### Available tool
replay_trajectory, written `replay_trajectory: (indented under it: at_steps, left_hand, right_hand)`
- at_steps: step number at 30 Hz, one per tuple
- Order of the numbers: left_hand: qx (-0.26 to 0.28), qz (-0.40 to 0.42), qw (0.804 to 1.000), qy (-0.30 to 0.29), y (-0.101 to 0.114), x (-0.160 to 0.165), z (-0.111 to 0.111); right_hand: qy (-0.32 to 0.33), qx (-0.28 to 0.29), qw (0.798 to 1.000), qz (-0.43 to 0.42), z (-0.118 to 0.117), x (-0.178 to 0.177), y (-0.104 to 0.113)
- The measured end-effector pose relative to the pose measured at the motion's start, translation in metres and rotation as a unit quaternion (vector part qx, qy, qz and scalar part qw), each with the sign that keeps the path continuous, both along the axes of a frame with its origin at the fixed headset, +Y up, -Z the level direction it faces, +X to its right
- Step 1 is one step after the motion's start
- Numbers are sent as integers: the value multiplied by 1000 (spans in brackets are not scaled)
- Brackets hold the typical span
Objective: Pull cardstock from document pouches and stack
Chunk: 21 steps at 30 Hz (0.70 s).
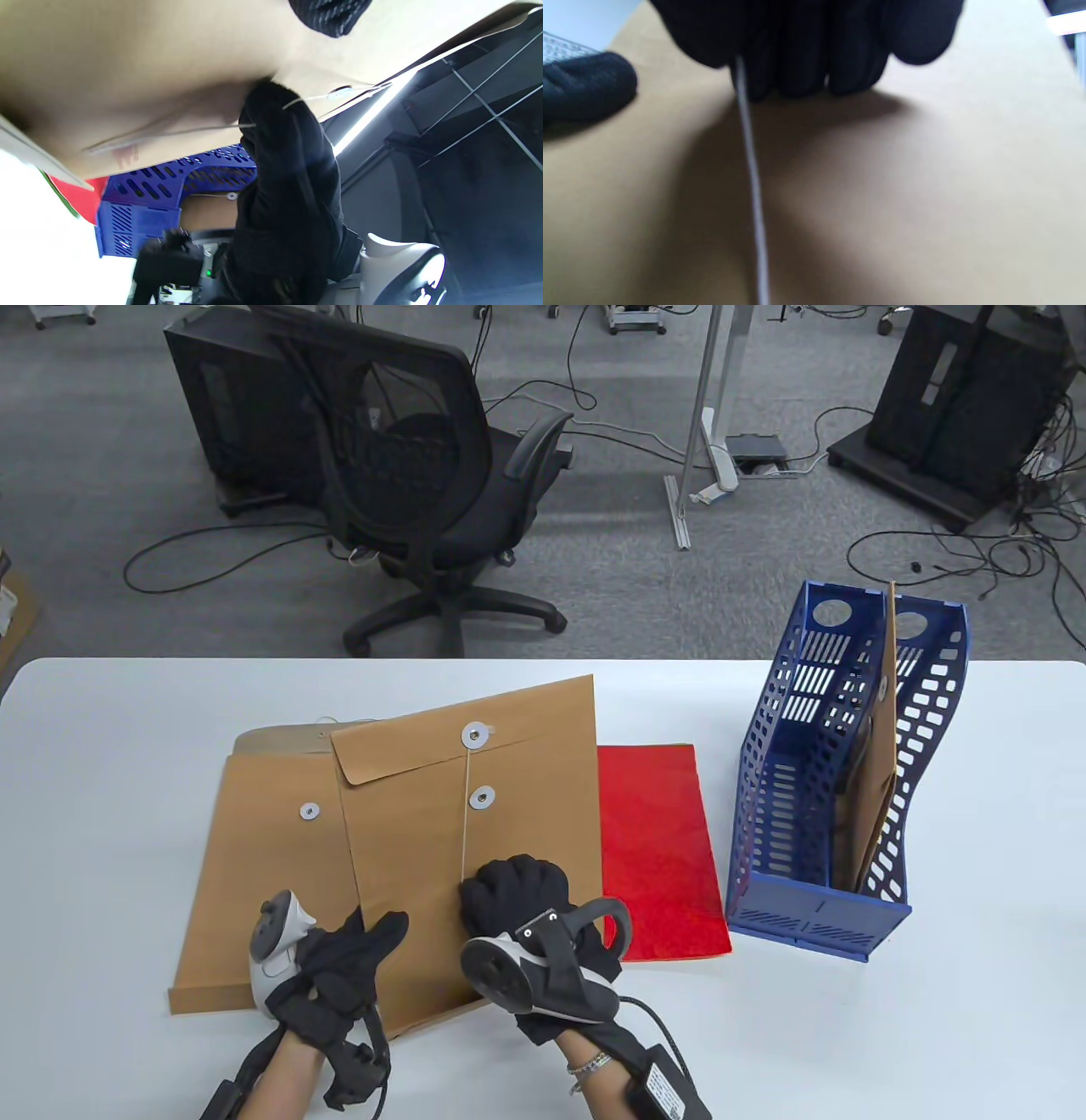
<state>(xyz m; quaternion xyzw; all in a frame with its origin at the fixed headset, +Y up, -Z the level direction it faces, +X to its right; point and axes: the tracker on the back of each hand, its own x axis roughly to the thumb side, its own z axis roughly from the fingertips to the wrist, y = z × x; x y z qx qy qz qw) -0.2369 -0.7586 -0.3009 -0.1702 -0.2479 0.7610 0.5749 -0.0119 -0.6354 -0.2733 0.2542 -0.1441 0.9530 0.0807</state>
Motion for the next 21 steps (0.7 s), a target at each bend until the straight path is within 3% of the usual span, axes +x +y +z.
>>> replay_trajectory:
  at_steps: [2, 4, 5, 6, 9, 15, 21]
  left_hand:
    - [7, -1, 1000, 23, 2, -5, -1]
    - [13, 13, 999, 47, 4, -9, 0]
    - [16, 23, 998, 57, 5, -11, 0]
    - [18, 33, 997, 65, 6, -11, 0]
    - [29, 42, 996, 80, 11, -11, 0]
    - [62, -19, 995, 78, 20, -10, 1]
    - [77, -24, 993, 91, 33, -5, -8]
  right_hand:
    - [-17, -43, 997, -64, -5, 16, 3]
    - [-34, -14, 980, -197, -6, 34, 6]
    - [-60, -3, 961, -269, -5, 44, 8]
    - [-67, -9, 951, -302, -6, 52, 11]
    - [-68, 9, 959, -275, -7, 63, 17]
    - [-129, 93, 981, -109, -10, 44, 27]
    - [-107, 154, 968, -167, -11, 51, 69]
